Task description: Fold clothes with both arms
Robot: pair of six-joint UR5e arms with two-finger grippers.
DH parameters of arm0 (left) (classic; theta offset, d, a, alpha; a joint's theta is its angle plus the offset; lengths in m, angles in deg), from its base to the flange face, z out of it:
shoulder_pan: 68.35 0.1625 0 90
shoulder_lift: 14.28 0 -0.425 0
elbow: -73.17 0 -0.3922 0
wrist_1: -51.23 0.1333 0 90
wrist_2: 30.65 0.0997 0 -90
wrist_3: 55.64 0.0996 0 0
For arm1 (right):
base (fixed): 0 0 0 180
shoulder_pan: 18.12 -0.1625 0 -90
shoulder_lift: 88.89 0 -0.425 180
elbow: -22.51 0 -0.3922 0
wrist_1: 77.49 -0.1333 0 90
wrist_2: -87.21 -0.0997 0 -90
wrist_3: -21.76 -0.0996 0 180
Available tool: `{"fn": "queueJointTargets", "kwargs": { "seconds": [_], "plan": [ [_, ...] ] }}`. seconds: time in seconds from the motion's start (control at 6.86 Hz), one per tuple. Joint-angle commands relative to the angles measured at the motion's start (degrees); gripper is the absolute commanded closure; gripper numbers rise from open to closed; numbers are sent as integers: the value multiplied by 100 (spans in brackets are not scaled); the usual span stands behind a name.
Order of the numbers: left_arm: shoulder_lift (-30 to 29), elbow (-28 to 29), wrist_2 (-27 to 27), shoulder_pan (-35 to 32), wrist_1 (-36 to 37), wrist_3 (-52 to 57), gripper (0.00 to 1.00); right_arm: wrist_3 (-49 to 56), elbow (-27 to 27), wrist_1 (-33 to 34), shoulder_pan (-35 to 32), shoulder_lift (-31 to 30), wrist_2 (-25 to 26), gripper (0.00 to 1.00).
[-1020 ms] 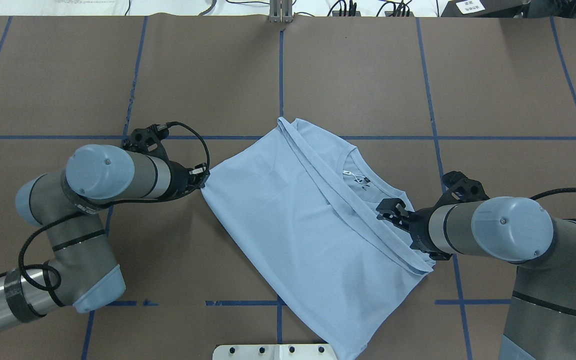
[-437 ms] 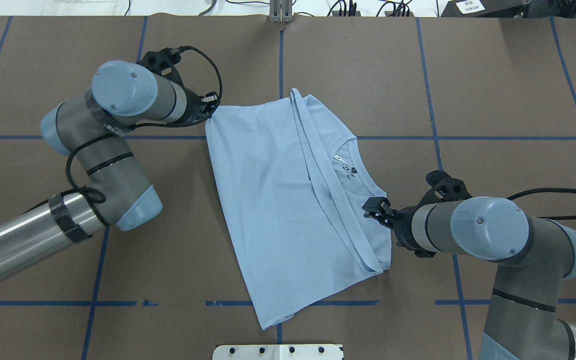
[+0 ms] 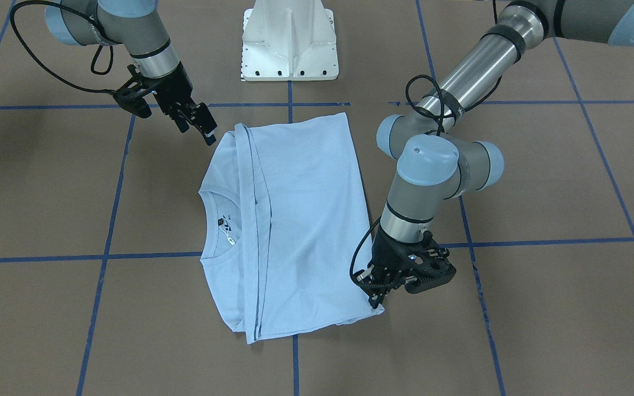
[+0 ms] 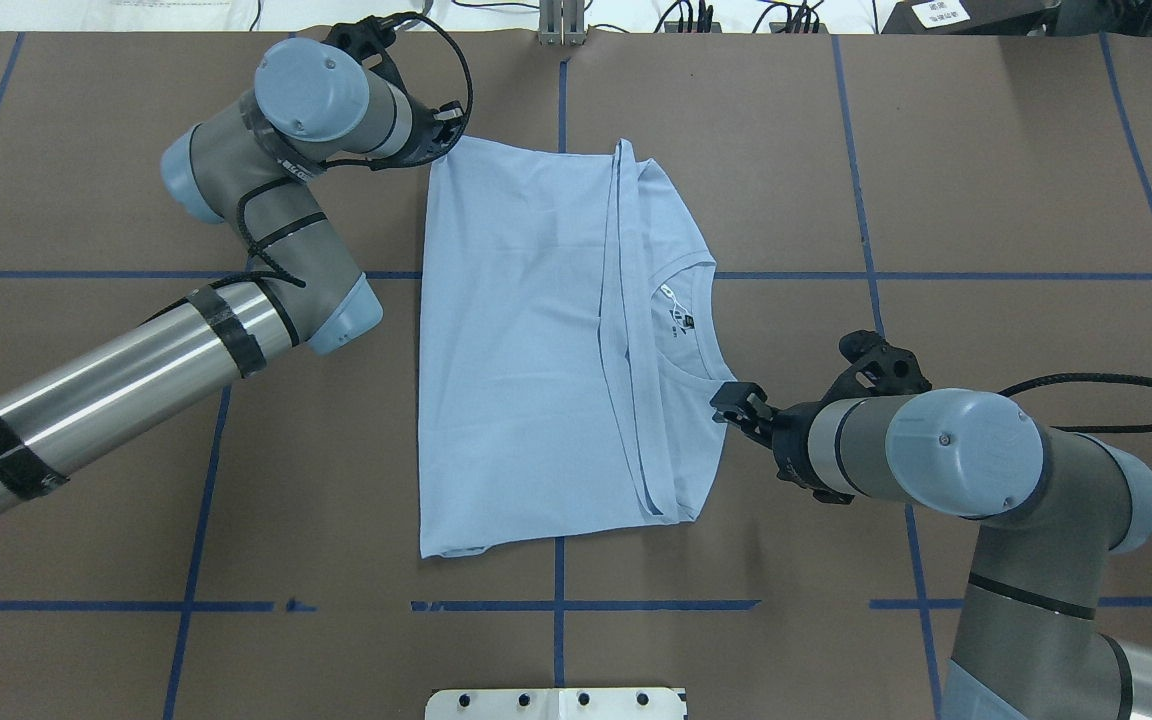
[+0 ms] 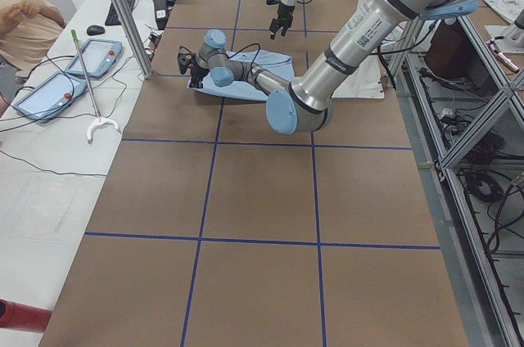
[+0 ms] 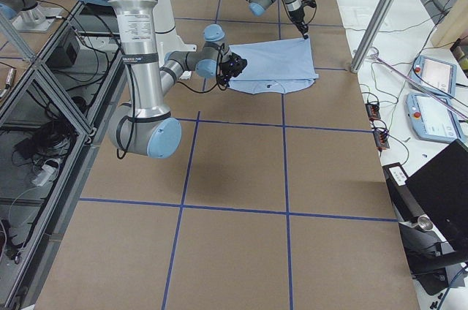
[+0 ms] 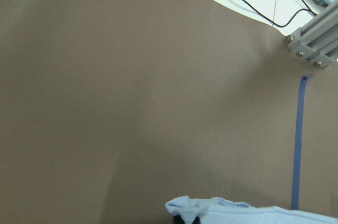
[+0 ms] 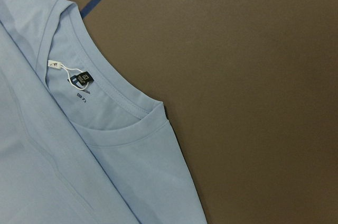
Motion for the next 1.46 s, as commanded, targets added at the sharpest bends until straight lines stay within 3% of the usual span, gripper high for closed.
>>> {"fn": "queueJointTargets", "kwargs": {
  "seconds": [0.0,0.15,0.29,0.44,0.58,0.73,0.87,1.17,1.31],
  "plan": [
    [-304,777,189,-21,-601,3,100,-7,15,-3,68,217,220,0],
    [-278,726,181,-21,-611,-49,63,11,258,6,95,392,247,0],
    [70,125,155,-13,-611,-76,41,359,496,49,95,724,230,0],
    [665,-882,76,31,-533,-67,41,919,742,58,104,954,178,0],
    [1046,-1423,-203,84,-480,-85,41,1569,849,85,147,1087,169,0],
    [1067,-1515,-206,84,-358,-85,41,2454,1015,102,296,1218,160,0],
    [1110,-1525,-206,84,-348,-85,41,3385,1156,216,402,1324,142,8],
    [1120,-1516,-206,102,-339,-93,41,5275,1245,1240,491,1763,160,47],
    [1128,-1516,-206,102,-339,-207,41,5571,1263,1297,517,1773,151,52]
  ]
}}
